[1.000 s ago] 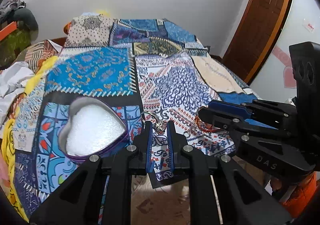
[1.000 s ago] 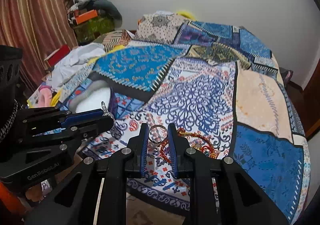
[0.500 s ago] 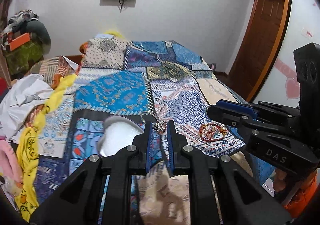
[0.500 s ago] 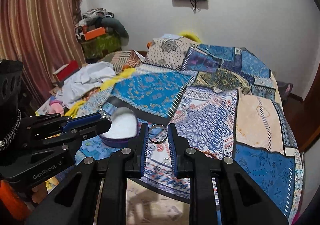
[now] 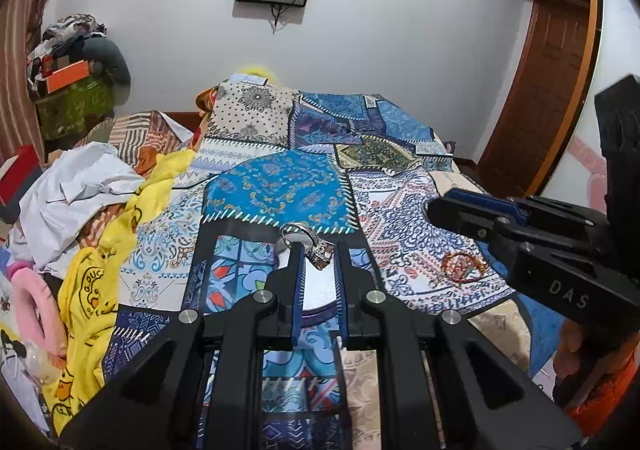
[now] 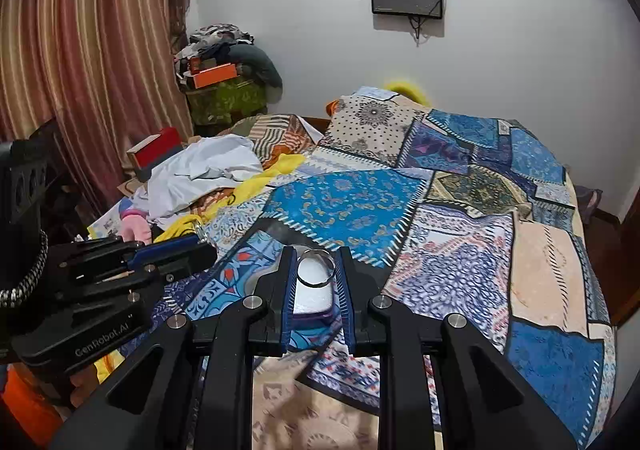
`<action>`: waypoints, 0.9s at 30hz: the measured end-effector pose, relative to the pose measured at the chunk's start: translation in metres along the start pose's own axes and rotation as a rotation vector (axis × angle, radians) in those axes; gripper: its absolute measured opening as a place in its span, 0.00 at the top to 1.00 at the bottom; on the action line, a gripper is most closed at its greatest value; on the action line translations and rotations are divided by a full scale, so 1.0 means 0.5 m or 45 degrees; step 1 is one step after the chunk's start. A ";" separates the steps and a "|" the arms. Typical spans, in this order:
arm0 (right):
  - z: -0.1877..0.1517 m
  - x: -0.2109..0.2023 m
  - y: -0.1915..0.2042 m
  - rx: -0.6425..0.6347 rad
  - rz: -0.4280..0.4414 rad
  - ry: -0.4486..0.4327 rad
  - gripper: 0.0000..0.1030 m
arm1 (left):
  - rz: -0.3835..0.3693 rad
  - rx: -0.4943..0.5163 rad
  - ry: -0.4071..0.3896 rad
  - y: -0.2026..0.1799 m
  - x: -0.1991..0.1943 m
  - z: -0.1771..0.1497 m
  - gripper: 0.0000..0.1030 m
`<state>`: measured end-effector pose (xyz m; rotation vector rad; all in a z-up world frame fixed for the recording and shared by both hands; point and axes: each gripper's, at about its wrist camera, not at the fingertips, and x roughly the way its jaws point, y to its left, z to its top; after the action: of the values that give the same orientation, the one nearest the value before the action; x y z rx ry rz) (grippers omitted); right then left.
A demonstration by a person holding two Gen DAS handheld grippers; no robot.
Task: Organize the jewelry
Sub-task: 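Carry both held rings over the white heart-shaped tin with both tools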
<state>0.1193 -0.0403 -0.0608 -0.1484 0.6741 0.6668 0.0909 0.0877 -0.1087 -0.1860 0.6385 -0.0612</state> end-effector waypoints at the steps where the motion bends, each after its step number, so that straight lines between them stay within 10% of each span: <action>1: 0.001 0.007 0.002 0.001 0.006 0.005 0.83 | 0.000 0.000 0.006 0.003 0.001 -0.003 0.88; 27: -0.039 0.185 -0.017 0.065 0.092 0.292 0.83 | -0.079 -0.012 0.213 0.032 0.145 -0.055 0.88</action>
<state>0.1681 -0.0052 -0.1343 -0.1552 0.9194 0.7072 0.1327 0.0911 -0.1761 -0.2115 0.7995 -0.1348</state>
